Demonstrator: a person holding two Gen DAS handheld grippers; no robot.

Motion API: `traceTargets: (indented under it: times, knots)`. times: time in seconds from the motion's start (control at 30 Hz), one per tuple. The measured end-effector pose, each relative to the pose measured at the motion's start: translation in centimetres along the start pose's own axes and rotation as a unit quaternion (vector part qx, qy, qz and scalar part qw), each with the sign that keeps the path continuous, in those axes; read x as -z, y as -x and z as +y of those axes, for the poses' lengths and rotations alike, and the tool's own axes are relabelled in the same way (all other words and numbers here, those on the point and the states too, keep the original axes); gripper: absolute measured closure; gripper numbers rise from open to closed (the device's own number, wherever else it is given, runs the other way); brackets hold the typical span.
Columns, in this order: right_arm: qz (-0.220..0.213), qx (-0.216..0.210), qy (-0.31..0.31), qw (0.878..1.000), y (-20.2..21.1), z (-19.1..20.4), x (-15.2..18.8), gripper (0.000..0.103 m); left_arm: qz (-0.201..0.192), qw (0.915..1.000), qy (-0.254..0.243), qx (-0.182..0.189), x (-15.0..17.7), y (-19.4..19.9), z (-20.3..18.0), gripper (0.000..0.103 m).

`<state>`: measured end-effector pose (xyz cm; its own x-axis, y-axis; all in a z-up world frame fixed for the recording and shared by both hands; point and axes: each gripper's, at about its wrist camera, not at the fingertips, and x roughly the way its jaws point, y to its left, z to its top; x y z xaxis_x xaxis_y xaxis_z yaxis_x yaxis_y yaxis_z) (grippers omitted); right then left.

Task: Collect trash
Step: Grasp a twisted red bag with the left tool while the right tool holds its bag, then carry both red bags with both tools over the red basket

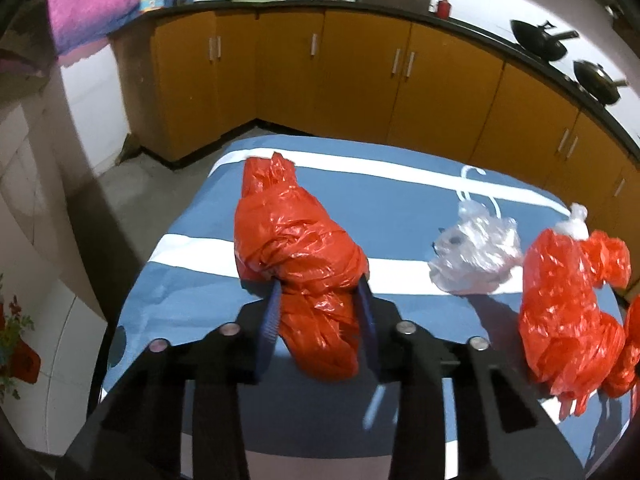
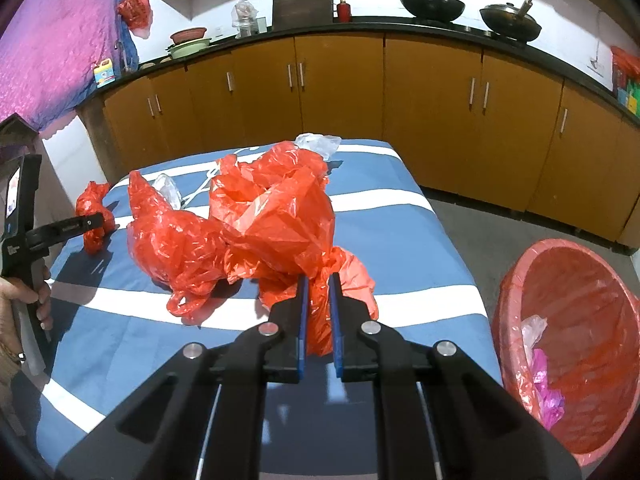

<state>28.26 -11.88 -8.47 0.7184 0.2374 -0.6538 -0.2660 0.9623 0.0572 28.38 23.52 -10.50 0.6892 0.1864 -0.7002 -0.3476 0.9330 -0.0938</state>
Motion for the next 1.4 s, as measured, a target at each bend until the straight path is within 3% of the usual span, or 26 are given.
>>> traceTargets:
  times: [0.07,0.2,0.5,0.73,1.03,1.4]
  knots:
    - [0.0,0.001,-0.003,1.0,0.2,-0.1,0.0,0.092,-0.002,1.0,-0.001,0.005,0.2,0.2,0.1,0.081]
    - [-0.003,0.005,-0.011,1.0,0.7,-0.7,0.1,0.092,-0.013,0.9998,-0.014,0.007,0.5,1.3,-0.2,0.086]
    - [-0.02,0.008,-0.033,0.999,2.9,-2.0,-0.2,0.094,-0.044,0.998,-0.025,0.037,0.5,5.0,-1.7,0.086]
    - [-0.039,0.008,-0.04,0.998,5.4,-2.7,-0.3,0.096,-0.067,0.9937,-0.038,0.082,0.5,8.7,-4.3,0.087]
    - [-0.076,0.011,-0.057,0.995,9.5,-4.1,-0.5,0.096,-0.094,0.9837,-0.067,0.138,0.7,13.7,-8.5,0.087]
    - [-0.11,0.029,-0.078,0.99,13.5,-6.8,-0.2,0.097,-0.113,0.9717,-0.098,0.183,1.2,17.0,-12.5,0.087]
